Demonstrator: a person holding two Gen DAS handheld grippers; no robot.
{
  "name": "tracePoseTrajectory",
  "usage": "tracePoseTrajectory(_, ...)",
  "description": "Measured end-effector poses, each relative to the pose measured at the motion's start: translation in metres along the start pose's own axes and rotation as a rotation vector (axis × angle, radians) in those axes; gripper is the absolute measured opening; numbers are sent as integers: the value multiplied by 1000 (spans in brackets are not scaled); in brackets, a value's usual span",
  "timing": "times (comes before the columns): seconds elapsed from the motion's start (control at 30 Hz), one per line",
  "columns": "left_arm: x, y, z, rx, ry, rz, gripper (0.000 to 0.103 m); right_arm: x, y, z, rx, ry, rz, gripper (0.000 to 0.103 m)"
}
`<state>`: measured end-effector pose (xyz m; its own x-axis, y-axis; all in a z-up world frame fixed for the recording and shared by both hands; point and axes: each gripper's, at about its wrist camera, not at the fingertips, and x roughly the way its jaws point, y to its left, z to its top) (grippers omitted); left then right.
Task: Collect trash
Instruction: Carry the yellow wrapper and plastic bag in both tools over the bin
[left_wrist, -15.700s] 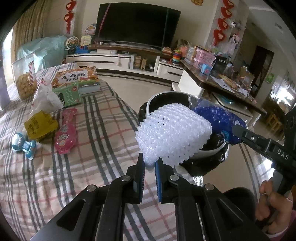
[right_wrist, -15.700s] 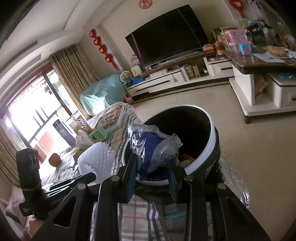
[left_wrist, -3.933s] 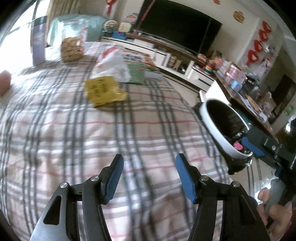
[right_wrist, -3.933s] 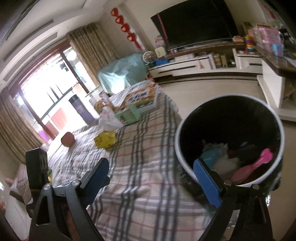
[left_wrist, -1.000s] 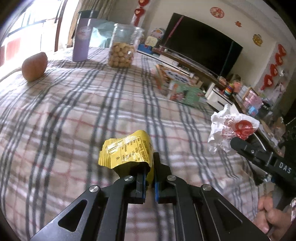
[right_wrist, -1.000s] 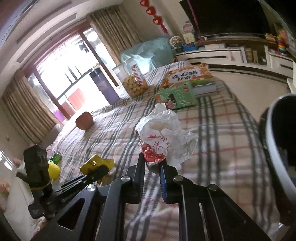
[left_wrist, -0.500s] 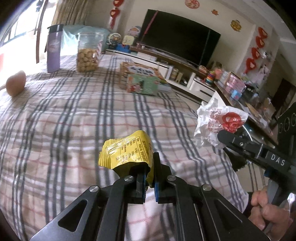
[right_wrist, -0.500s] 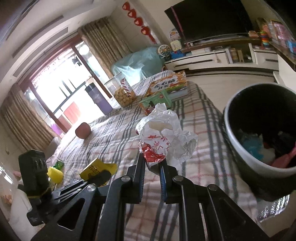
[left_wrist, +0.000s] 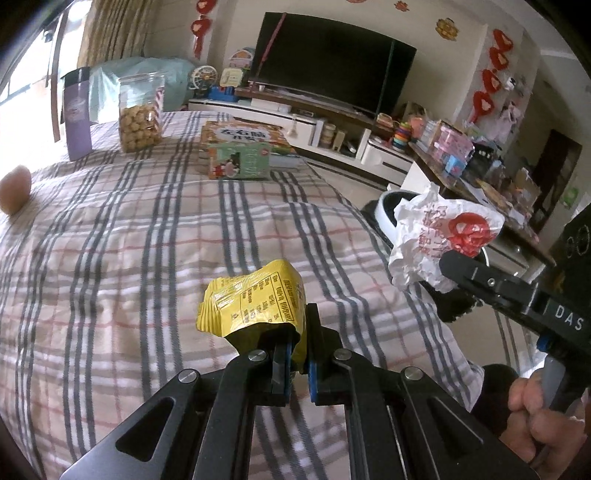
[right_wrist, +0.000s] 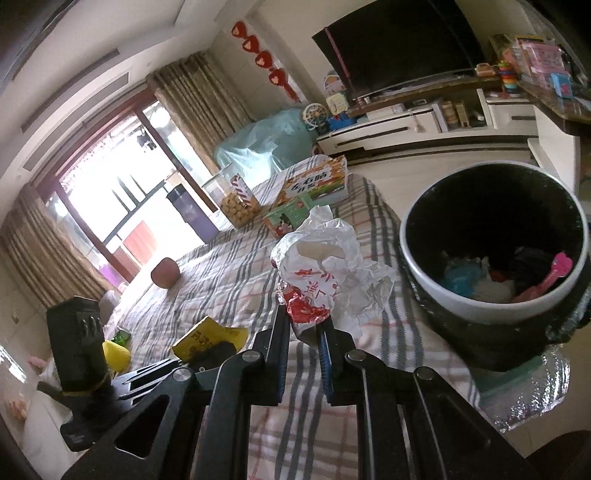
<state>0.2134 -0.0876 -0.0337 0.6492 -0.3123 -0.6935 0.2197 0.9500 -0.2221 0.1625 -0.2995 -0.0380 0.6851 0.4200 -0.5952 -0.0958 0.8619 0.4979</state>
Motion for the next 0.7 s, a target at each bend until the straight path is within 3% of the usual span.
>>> tracePoseTrajectory(0.7,8,-54,11,105,7,-27,4,-34,-29,6,43,-66,-29,14)
